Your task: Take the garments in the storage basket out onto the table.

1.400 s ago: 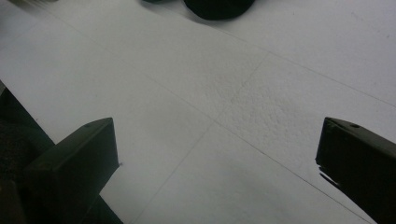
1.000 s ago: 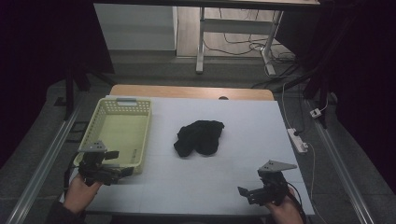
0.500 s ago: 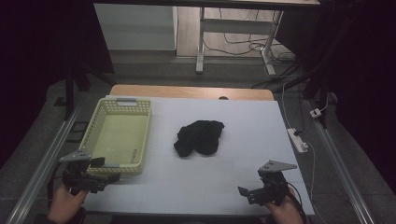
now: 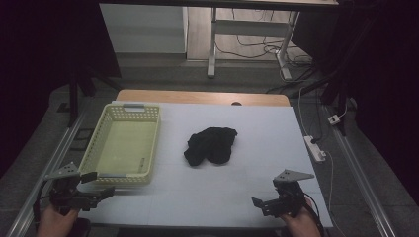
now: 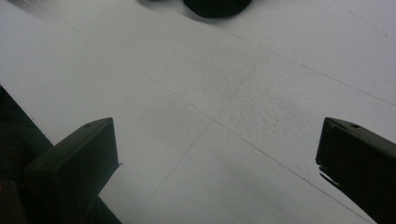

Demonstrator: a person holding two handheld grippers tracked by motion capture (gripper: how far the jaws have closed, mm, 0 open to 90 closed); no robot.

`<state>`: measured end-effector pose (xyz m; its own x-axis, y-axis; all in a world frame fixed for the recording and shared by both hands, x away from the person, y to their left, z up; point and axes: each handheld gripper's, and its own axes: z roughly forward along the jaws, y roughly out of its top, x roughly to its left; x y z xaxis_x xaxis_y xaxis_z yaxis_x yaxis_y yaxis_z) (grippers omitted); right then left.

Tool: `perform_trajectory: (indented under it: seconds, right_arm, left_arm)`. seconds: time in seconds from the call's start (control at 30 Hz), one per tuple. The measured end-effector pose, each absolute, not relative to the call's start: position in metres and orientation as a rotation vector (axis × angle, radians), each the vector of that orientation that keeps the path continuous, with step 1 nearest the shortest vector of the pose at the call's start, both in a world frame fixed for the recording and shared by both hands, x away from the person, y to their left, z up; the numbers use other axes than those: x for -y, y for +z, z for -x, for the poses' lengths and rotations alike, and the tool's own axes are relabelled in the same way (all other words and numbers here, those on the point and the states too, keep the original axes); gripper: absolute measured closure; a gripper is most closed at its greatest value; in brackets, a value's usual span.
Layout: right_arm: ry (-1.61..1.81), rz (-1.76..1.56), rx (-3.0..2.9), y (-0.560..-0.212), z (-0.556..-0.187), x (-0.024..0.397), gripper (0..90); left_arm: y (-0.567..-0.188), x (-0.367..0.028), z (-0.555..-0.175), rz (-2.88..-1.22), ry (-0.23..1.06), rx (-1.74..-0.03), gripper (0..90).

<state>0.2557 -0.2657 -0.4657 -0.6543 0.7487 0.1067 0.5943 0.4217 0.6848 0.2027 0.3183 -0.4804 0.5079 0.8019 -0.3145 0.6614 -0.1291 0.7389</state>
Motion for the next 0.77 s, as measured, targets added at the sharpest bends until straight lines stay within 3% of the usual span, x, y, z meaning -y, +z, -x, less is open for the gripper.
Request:
perform_trajectory:
  seconds: [0.77]
  right_arm:
    - [1.034,-1.182,-2.46,-0.466,-0.255,0.265,0.0]
  left_arm:
    - [-0.481,-0.332,-0.189,-1.904,0.21,-1.291,0.1]
